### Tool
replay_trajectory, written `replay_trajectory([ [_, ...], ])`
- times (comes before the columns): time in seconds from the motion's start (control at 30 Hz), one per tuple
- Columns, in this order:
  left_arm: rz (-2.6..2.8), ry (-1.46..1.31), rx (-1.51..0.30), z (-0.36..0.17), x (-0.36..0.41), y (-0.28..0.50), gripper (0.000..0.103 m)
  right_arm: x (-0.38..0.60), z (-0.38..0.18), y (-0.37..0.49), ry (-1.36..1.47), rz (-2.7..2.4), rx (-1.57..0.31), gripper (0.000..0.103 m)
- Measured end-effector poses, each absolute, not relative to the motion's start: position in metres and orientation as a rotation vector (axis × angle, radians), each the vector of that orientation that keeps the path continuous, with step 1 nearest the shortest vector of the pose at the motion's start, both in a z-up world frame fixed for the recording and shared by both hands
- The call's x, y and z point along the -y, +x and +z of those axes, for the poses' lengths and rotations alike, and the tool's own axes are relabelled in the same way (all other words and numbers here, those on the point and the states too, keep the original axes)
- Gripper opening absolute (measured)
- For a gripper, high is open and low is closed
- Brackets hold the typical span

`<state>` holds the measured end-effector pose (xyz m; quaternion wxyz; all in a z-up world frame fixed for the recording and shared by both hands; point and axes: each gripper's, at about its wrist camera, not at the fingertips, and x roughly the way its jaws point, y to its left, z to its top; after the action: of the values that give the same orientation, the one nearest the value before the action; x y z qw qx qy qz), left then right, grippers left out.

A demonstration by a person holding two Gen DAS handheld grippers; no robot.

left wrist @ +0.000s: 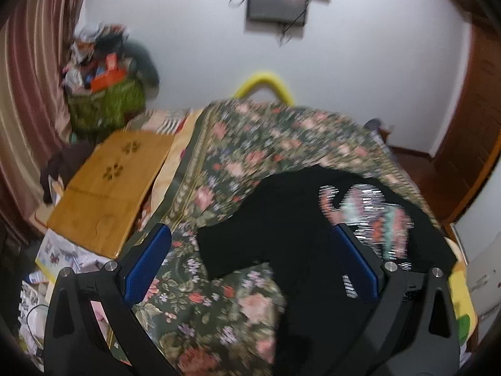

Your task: Fold small clothes

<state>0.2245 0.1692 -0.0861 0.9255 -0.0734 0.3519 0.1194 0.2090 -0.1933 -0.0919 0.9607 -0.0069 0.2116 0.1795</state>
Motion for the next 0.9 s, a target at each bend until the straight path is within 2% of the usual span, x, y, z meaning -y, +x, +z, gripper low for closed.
replay_trajectory([
  [0.13, 0.325, -0.151, -0.82, -0.124, -0.205, 0.263, 0.103, 0.197, -0.103, 0.247, -0.001, 0.359, -0.487, 0.102],
  [0.33, 0.371, -0.209, -0.968, -0.189, -0.251, 0.309, 0.102, 0.194, -0.132, 0.302, -0.018, 0.368, -0.589, 0.094],
  [0.43, 0.364, -0.258, -1.043, -0.22, -0.268, 0.33, 0.091, 0.194, -0.151, 0.328, -0.006, 0.376, -0.666, 0.086],
  [0.53, 0.357, -0.327, -1.121, -0.25, -0.287, 0.349, 0.086, 0.194, -0.17, 0.351, 0.012, 0.389, -0.743, 0.082],
  [0.63, 0.35, -0.375, -1.173, -0.271, -0.295, 0.36, 0.084, 0.19, -0.186, 0.372, 0.003, 0.392, -0.804, 0.077],
  [0.8, 0.277, -0.424, -1.216, -0.295, -0.291, 0.374, 0.081, 0.182, -0.208, 0.401, -0.012, 0.4, -0.873, 0.076],
  [0.9, 0.201, -0.453, -1.219, -0.298, -0.28, 0.379, 0.064, 0.176, -0.218, 0.416, -0.036, 0.399, -0.896, 0.076],
])
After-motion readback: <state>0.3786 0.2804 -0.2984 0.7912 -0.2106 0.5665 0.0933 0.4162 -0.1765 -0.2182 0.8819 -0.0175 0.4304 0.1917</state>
